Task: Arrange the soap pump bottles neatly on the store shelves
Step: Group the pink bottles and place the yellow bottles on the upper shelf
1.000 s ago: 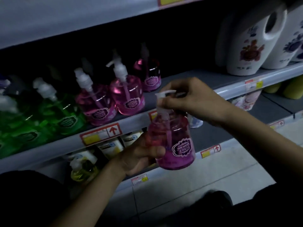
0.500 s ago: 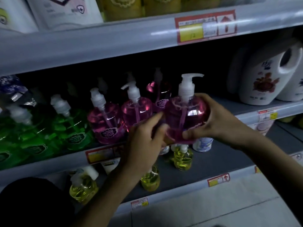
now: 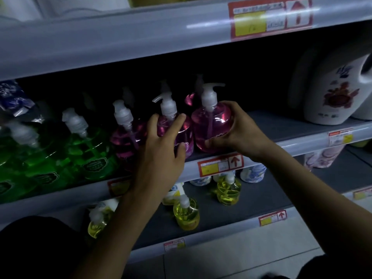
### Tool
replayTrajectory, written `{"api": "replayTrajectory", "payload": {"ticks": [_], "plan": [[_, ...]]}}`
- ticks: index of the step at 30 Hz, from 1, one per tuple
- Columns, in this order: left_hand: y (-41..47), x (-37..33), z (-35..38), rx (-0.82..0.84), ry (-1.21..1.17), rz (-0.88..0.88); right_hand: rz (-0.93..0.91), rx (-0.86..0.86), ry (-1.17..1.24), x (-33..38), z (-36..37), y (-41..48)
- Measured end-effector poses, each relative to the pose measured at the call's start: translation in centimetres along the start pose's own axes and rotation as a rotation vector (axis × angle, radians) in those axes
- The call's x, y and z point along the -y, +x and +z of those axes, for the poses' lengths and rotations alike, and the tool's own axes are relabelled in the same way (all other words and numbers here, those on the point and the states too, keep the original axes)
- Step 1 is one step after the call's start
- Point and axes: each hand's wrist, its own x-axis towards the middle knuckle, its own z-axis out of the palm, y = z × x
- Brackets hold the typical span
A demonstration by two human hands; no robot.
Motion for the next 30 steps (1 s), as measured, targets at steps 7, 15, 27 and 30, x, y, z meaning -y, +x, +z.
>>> {"api": "replayTrajectory", "payload": {"ticks": [7, 15, 27, 30], "plan": [[-0.1, 0.3, 0.4, -0.020, 0.001, 0.008, 0.049, 0.067, 0.021, -0.3, 0.2, 0.3], [-0.3, 0.4, 0.5, -0.026, -0.004, 0.032, 0.052, 0.071, -0.064, -0.1, 0.3, -0.3], [-0.7, 0.7, 1.3, -0.064, -0.073, 0.087, 0.067, 0.062, -0.193, -0.5, 0.6, -1.3], [-1.0, 0.9, 1.1, -0.113, -0.062, 0.103, 0.053, 0.000, -0.292, 0.2, 1.3, -2.3]]}}
